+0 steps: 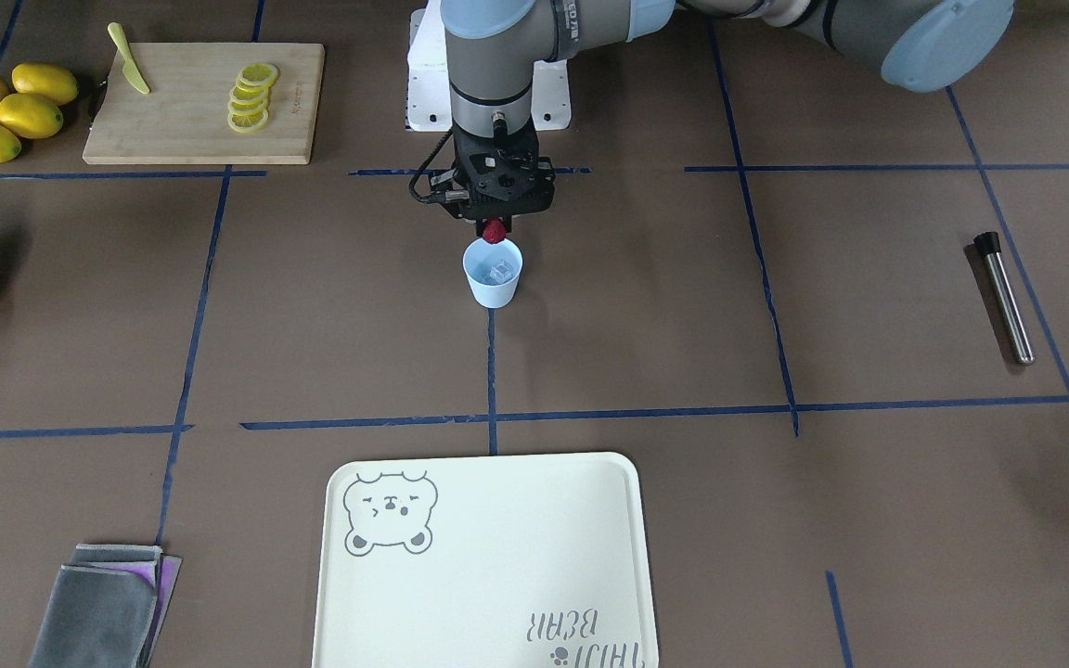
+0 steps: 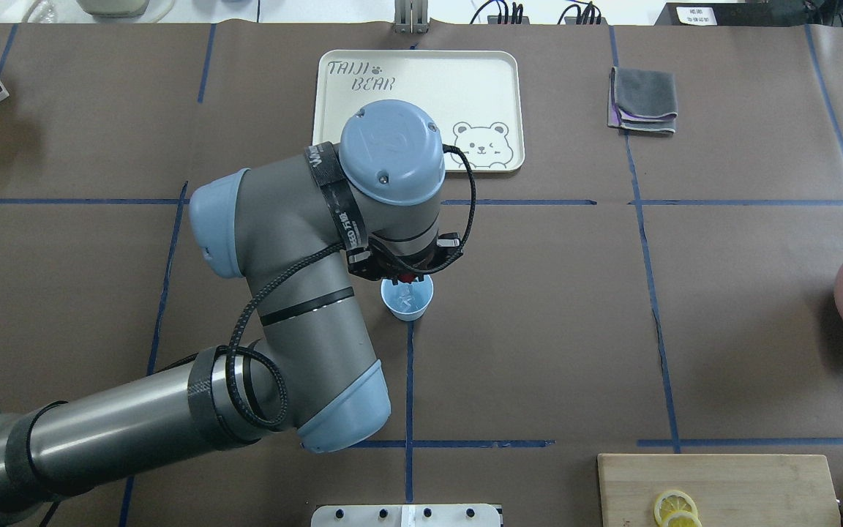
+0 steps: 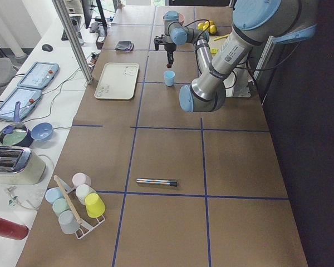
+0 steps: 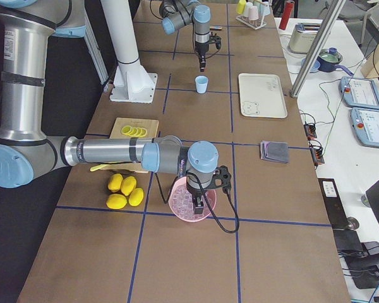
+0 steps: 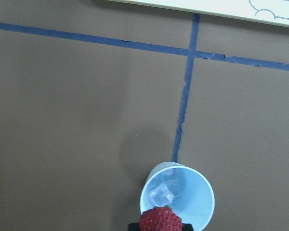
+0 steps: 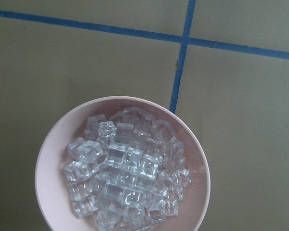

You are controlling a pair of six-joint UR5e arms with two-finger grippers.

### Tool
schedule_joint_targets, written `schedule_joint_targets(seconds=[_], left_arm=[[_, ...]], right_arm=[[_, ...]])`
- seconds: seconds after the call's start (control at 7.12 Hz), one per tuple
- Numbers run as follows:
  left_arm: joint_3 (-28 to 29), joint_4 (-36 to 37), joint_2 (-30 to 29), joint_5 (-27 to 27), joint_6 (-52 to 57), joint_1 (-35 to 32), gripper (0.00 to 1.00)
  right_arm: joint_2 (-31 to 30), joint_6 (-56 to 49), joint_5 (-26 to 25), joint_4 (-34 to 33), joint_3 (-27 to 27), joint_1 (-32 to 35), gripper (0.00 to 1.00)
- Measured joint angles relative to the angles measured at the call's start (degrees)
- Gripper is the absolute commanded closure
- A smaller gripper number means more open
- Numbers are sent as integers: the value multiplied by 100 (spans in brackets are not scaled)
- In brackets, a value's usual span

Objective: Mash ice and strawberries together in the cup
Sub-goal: 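Carry the strawberry with the left gripper over the light-blue cup, then open the left gripper to drop the strawberry into the cup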

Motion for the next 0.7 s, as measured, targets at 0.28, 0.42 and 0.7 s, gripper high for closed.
schedule_joint_targets(seconds=[0.28, 0.42, 0.7], left_arm=[[42, -68, -18, 86, -81, 80, 0], [42, -76, -20, 99, -83, 87, 0], [22, -81, -19, 103, -54, 89, 0]], right_arm=[[-4, 0, 0, 0, 0, 0, 0], [-3, 0, 0, 0, 0, 0, 0], [-1, 0, 0, 0, 0, 0, 0]])
